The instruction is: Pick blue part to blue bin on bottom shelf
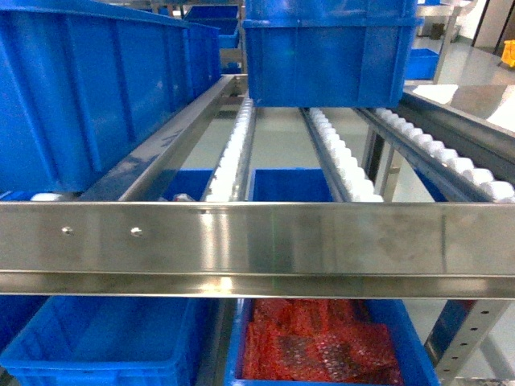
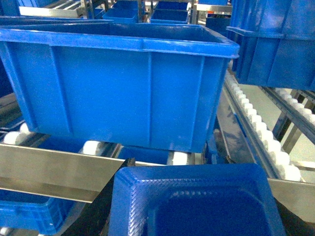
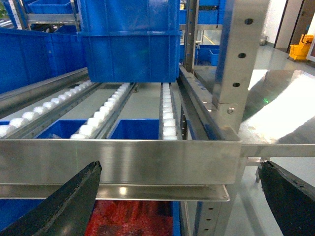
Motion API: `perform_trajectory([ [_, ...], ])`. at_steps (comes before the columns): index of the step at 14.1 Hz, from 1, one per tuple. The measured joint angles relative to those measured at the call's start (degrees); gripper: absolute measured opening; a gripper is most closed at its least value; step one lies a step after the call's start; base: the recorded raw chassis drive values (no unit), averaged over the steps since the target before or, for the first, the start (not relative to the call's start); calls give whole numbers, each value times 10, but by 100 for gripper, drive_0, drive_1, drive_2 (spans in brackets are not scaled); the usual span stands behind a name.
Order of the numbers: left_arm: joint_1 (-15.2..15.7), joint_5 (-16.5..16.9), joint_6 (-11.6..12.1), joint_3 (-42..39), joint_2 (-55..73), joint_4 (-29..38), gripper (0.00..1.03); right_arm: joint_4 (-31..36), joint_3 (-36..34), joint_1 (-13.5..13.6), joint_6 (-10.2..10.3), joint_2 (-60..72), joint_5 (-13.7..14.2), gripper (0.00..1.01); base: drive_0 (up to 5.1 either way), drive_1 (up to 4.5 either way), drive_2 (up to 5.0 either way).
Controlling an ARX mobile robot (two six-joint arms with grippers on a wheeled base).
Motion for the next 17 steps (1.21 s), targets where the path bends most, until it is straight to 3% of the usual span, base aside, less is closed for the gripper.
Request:
perform_trajectory([
  [4,0,0,0,0,0,0,43,0,0,0,0,0,0,98,-496,240,240],
  [17,1,-2,0,0,0,-2,43,0,0,0,0,0,-2,98,-5,-5,-5],
])
